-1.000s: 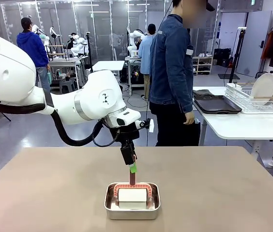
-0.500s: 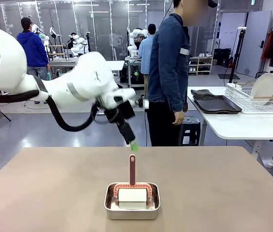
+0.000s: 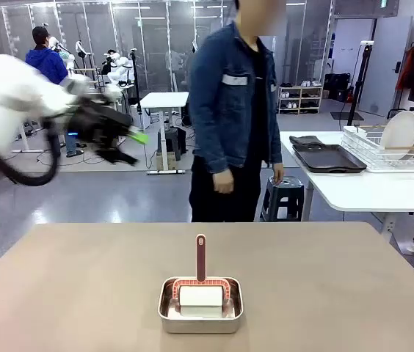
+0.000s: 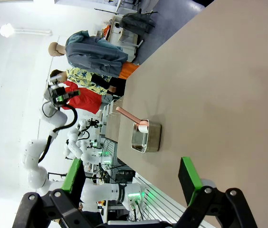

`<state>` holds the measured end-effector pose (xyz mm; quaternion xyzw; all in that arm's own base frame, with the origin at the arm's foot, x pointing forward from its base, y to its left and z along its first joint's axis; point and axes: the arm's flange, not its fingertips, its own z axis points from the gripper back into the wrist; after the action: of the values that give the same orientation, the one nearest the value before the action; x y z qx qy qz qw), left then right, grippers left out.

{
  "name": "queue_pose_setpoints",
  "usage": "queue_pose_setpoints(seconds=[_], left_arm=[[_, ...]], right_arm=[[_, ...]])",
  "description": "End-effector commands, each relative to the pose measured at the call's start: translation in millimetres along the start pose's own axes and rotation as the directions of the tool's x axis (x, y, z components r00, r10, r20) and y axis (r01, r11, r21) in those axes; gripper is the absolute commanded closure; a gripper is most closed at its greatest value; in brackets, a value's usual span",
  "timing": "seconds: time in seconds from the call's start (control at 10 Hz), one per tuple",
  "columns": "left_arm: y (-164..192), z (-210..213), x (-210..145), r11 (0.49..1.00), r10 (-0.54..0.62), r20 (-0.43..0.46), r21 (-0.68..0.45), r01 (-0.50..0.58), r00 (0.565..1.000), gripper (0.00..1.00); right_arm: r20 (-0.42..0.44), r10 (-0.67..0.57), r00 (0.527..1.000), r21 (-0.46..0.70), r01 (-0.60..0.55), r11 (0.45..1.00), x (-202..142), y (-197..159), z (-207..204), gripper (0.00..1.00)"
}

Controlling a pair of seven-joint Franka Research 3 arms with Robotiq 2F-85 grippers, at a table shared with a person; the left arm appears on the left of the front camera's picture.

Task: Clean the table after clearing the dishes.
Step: Place the Lint Roller back on top of the Airtight Container.

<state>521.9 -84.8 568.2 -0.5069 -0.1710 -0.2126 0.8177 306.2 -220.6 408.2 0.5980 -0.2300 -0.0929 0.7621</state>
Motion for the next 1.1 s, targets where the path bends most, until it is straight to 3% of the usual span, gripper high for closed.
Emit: queue_pose_setpoints(seconds=[0.0,0.2,0.3,0.4,0.5,0.7,0.8,1.0], left_arm=[[33.3,87.9,-87.3,0.987,0.118,0.269,-0.137,-0.083,0.956,0.00],[89.9,187.0,-171.4,0.979,0.181,0.462,-0.166,-0.116,0.868,0.00],[120.1,220.6,-209.1,0.972,0.233,0.553,-0.162,-0.171,0.800,0.00],[142.9,241.4,-244.9,0.975,0.218,0.581,-0.093,-0.203,0.784,0.00],[159.9,256.2,-268.5,0.971,0.226,0.636,-0.086,-0.224,0.738,0.00],[184.2,258.9,-272.3,0.954,0.231,0.655,-0.008,-0.299,0.719,0.00],[165.4,268.9,-295.0,0.961,0.252,0.648,-0.082,-0.264,0.718,0.00],[165.4,268.9,-295.0,0.961,0.252,0.648,-0.082,-0.264,0.718,0.00]], right_arm=[[0.002,0.007,1.000,0.006,-0.007,1.000,0.5,3.1,-1.1,0.00],[0.002,0.007,1.000,0.006,-0.007,1.000,0.5,3.1,-1.1,0.00],[0.002,0.007,1.000,0.006,-0.007,1.000,0.5,3.1,-1.1,0.00],[0.002,0.007,1.000,0.006,-0.007,1.000,0.5,3.1,-1.1,0.00],[0.002,0.007,1.000,0.006,-0.007,1.000,0.5,3.1,-1.1,0.00],[0.002,0.007,1.000,0.006,-0.007,1.000,0.5,3.1,-1.1,0.00],[0.002,0.007,1.000,0.006,-0.007,1.000,0.5,3.1,-1.1,0.00],[0.002,0.007,1.000,0.006,-0.007,1.000,0.5,3.1,-1.1,0.00]])
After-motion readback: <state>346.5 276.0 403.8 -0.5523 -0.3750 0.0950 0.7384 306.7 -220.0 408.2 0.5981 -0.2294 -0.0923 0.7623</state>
